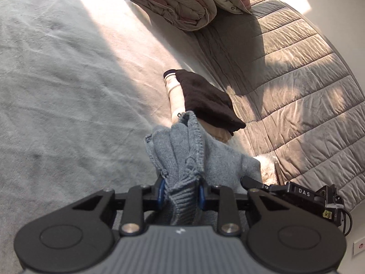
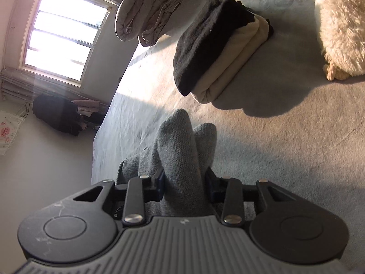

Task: Fold clothes
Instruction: 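Carry the held sweater with both grippers to the black and beige clothes stack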

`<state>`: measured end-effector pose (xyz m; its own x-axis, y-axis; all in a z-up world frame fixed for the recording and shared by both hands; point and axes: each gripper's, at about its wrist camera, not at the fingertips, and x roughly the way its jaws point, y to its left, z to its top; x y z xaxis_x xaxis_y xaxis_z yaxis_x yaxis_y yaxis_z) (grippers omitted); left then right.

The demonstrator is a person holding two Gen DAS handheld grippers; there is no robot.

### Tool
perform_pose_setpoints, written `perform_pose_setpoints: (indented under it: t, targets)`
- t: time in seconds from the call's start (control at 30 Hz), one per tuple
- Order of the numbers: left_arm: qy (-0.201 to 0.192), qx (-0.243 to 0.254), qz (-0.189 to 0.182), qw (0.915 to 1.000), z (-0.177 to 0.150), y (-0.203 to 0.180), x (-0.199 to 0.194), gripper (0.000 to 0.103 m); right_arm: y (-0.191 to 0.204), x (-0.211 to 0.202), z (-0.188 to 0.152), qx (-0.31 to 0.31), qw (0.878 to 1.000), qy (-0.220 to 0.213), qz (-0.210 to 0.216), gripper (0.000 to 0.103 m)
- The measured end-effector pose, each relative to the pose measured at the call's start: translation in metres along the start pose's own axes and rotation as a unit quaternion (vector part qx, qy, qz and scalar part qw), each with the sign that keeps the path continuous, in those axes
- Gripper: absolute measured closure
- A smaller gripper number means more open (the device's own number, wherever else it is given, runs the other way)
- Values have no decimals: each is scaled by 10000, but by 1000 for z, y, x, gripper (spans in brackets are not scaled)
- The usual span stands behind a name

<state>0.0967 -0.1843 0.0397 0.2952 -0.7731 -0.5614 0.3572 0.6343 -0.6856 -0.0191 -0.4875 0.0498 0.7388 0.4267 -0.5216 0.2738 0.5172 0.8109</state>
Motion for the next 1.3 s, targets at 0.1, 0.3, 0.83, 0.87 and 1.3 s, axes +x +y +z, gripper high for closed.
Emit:
perform_pose_setpoints:
  t: [0.1,0.3,0.83,0.87,1.3]
  targets:
    - [-161,56,-38,9998,19,-21,12,75,15,-4,34,-203,9997,-94,-51,64]
    - [-414,-15,-217,9989,56,-52,39,75,40,-8,99,-549,9980,-270,-178,64]
    - [-810,-706,-647,9921,131,-59,131,75,32,39,226,-794,9948,-499,-401,64]
    - [-808,-771,-645,9916,132,-55,138,75,27,44,230,-793,9948,-486,-409,64]
    - [-965,-657,72,9931,132,-17,181,59,-35,98,240,-681,9943,-721,-396,48]
